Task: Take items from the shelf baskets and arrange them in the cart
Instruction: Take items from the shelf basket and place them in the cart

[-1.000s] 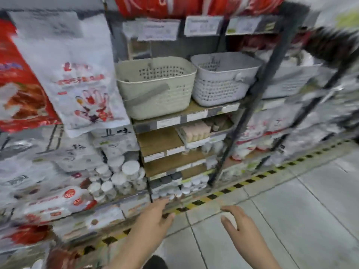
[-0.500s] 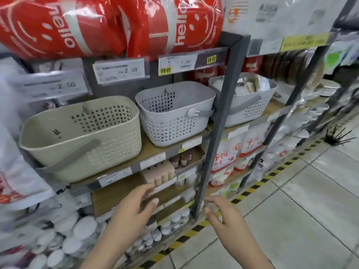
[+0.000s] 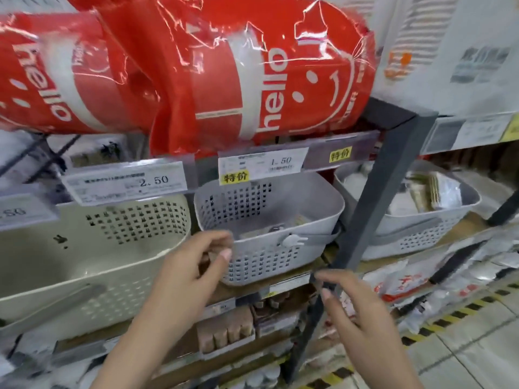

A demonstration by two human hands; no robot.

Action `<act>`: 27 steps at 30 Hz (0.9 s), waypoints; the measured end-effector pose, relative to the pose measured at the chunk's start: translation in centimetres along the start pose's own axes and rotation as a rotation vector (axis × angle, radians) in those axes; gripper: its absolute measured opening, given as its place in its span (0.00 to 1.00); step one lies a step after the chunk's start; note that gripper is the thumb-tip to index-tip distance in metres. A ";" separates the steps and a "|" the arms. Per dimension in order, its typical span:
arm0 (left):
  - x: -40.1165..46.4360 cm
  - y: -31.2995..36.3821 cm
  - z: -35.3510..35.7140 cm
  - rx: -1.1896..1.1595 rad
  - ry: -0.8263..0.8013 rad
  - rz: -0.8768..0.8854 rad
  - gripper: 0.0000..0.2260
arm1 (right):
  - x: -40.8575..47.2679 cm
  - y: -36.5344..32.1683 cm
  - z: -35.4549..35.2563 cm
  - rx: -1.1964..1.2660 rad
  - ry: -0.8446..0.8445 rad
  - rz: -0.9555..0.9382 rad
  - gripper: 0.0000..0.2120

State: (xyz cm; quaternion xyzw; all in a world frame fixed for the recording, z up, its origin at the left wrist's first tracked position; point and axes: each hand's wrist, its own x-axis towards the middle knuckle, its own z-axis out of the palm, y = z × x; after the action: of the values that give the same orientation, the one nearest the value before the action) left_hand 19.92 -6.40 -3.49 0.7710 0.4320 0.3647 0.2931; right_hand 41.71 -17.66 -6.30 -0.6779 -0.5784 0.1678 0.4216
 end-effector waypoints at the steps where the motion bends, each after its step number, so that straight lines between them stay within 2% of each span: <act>1: 1.0 0.3 0.2 0.038 0.031 0.022 0.09 | 1.4 -0.2 -0.3 0.002 -0.003 -0.041 0.09; 5: 4.3 0.8 1.0 0.176 0.049 0.047 0.10 | 6.4 0.0 -1.3 0.009 -0.076 -0.159 0.08; 8: 7.1 0.3 1.9 0.193 0.034 -0.013 0.09 | 10.2 0.8 -1.7 -0.004 -0.128 -0.227 0.12; 14: 10.9 -0.9 3.9 0.246 0.034 -0.155 0.09 | 16.6 1.7 -0.8 -0.096 -0.182 -0.296 0.05; 18: 11.1 -1.5 4.3 0.399 0.057 -0.182 0.13 | 20.0 1.9 1.2 -0.468 -0.310 -0.117 0.10; 21: 10.8 -1.9 4.4 0.449 0.096 -0.180 0.13 | 21.3 2.2 2.2 -0.521 -0.464 0.072 0.18; 24: 10.7 -2.0 4.4 0.500 0.090 -0.169 0.13 | 21.9 2.6 2.6 -0.609 -0.535 0.206 0.19; 27: 10.6 -2.3 4.5 0.624 0.008 -0.123 0.10 | 21.8 2.7 2.9 -0.718 -0.633 0.249 0.19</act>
State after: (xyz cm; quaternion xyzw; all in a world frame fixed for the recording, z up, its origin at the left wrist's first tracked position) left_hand 26.41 3.35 -4.48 0.7948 0.5700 0.1990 0.0623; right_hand 47.32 3.69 -4.37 -0.7602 -0.6139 0.2046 -0.0583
